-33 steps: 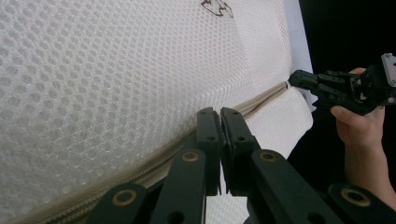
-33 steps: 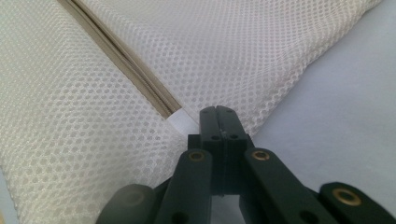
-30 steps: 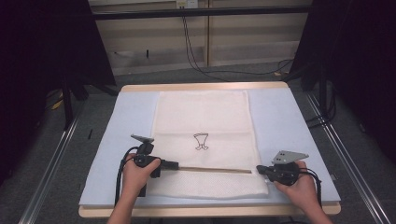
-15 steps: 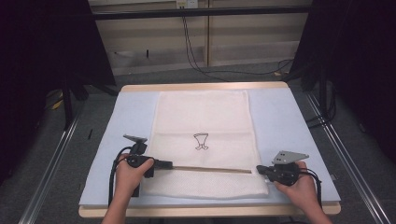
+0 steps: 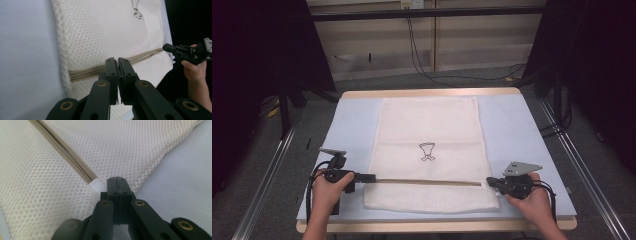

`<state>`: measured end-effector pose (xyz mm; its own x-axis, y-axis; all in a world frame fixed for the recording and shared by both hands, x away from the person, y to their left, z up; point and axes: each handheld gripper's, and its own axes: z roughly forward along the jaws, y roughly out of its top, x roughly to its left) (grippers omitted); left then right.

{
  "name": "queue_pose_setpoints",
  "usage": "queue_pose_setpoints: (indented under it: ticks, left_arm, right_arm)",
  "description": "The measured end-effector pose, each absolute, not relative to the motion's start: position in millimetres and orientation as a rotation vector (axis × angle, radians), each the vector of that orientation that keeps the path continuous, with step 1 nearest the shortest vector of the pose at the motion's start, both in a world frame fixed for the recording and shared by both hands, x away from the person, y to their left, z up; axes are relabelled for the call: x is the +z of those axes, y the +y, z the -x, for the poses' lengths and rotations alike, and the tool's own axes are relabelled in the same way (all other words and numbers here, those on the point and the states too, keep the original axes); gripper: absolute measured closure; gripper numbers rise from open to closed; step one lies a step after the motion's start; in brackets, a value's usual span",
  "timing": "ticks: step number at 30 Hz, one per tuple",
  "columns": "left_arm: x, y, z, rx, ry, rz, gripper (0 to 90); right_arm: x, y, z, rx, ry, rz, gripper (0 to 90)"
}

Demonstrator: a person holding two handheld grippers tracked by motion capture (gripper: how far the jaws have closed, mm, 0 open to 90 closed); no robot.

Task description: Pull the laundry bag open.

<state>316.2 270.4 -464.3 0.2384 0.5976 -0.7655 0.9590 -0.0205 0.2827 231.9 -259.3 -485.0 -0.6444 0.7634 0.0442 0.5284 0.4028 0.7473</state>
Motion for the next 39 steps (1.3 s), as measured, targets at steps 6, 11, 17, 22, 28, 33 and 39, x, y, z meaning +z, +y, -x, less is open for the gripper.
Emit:
queue_pose_setpoints:
  ticks: [6,11,17,22,28,33,39]
  left_arm:
    - [-462,312,-311,-0.468,1.555,-1.654,90.0]
    - [-461,326,-306,-0.475,1.547,-1.617,90.0]
    - [-462,298,-310,-0.542,1.484,-1.649,77.0]
    - [-470,281,-316,-0.554,1.494,-1.688,74.4]
    - [-480,259,-321,-0.603,1.487,-1.714,71.6]
    - [-481,247,-322,-0.577,1.502,-1.757,86.6]
    - [-471,272,-321,-0.528,1.542,-1.716,87.4]
  right_arm:
    - [-485,-259,-232,1.086,2.359,-1.126,90.0]
    - [-485,-261,-232,1.098,2.360,-1.135,90.0]
    - [-485,-260,-232,1.089,2.356,-1.130,90.0]
    - [-485,-260,-232,1.091,2.358,-1.127,90.0]
    - [-485,-260,-232,1.088,2.361,-1.126,90.0]
    - [-485,-259,-232,1.078,2.360,-1.126,90.0]
    - [-484,-258,-232,1.074,2.367,-1.122,90.0]
